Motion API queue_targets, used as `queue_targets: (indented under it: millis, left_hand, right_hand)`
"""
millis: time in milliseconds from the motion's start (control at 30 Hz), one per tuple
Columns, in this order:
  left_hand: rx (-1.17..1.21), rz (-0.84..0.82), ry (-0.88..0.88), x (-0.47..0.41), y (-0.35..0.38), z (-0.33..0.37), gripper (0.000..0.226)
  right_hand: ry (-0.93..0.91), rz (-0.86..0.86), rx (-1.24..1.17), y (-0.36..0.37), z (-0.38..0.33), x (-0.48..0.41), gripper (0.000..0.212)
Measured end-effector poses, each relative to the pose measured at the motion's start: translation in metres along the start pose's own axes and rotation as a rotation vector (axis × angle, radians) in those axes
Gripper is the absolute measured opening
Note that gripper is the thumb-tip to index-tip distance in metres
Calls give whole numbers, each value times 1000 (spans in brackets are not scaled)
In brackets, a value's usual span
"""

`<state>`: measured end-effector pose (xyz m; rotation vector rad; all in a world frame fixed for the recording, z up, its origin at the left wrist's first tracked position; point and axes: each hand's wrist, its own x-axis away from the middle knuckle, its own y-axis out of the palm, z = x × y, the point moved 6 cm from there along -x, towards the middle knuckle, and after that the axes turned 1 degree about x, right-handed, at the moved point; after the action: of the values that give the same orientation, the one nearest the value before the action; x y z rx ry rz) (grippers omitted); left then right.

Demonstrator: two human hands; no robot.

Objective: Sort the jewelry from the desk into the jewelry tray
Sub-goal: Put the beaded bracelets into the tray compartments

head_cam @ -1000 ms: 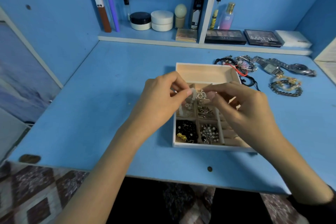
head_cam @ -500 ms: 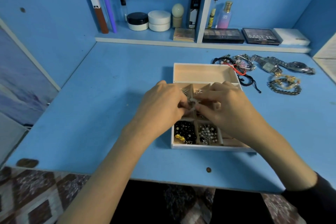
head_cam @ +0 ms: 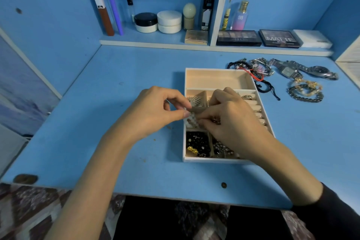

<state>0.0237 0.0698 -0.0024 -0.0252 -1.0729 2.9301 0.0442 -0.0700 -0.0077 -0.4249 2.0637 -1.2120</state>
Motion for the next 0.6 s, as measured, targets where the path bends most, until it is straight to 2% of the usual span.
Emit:
queue_targets:
  millis: [167,300,433,600]
  left_hand:
    - [21,-46,20,-2,-2,4,12]
    - [2,-97,39,-1,0,6,15]
    - [-127,-56,46,-6,3,11,12]
    - [-350,-81,45,-16,13,20,13]
  right_hand:
    - [107,-43,2,-1,3,-3,10]
    - [199,65,-118,-13,14,2,12]
    - [287,123,-194,-26,28,10,9]
    - [349,126,-264,-32,40,18,6]
